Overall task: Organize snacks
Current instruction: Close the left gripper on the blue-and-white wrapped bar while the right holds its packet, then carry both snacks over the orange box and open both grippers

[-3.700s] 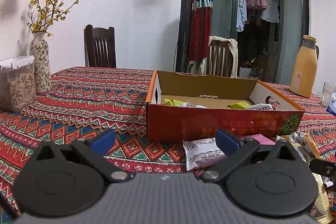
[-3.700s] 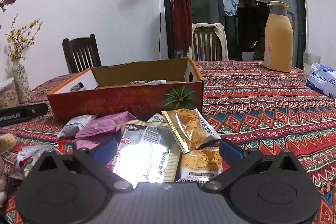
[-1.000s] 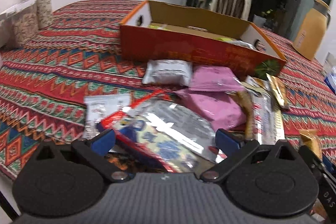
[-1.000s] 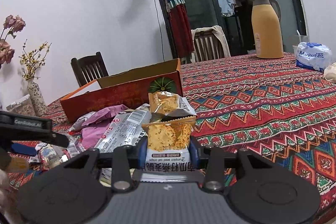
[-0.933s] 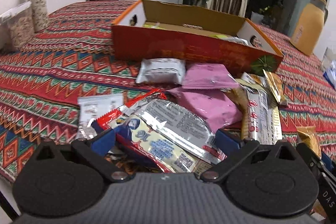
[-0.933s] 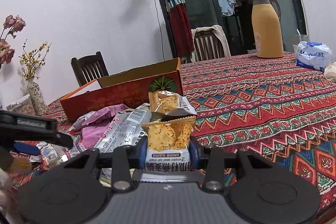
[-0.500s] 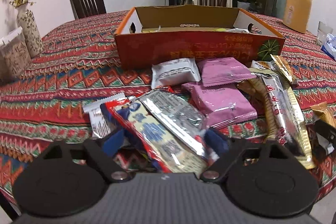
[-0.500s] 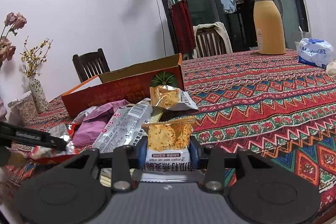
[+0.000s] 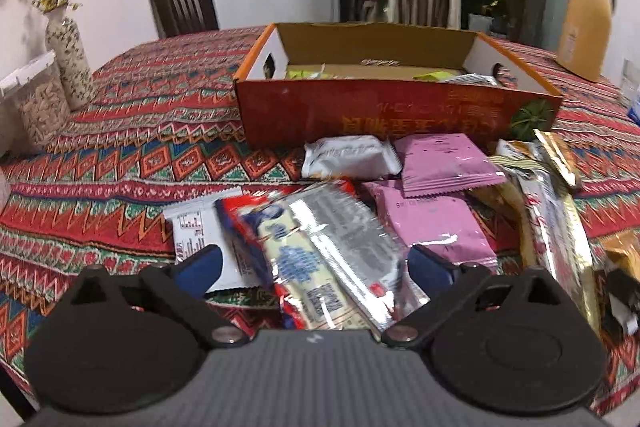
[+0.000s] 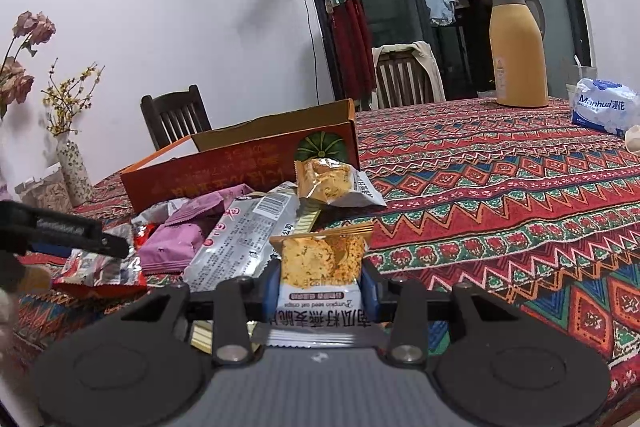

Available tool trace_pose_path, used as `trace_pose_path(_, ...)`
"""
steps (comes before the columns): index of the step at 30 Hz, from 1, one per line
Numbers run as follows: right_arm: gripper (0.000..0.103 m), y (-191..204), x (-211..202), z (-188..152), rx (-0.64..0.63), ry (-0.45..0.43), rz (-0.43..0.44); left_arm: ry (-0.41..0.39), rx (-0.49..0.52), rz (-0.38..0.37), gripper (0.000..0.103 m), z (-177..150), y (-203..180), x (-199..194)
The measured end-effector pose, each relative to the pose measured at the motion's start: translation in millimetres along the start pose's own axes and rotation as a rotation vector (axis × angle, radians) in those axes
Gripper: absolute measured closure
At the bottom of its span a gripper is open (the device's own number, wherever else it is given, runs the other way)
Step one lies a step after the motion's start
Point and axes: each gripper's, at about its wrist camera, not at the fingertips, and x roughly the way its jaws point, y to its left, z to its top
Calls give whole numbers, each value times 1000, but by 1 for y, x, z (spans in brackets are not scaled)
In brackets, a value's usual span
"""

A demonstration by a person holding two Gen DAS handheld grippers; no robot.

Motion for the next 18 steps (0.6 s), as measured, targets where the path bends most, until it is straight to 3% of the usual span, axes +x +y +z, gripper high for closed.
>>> trace_pose_path(6, 63, 2, 1, 0, -10, 8, -3, 14, -8, 4, 3, -4, -4, 10)
trace_pose_path(9, 63, 2, 1, -1, -12, 11, -6, 18, 20, -28, 24, -8, -6, 12)
trace_pose_path(15, 63, 5, 1, 0, -20, 14, -11, -18, 51, -60, 43, -13, -5, 6)
trace_pose_path(18, 63, 5, 0, 0, -24, 14, -13, -29, 51, -78, 44, -16, -1, 3)
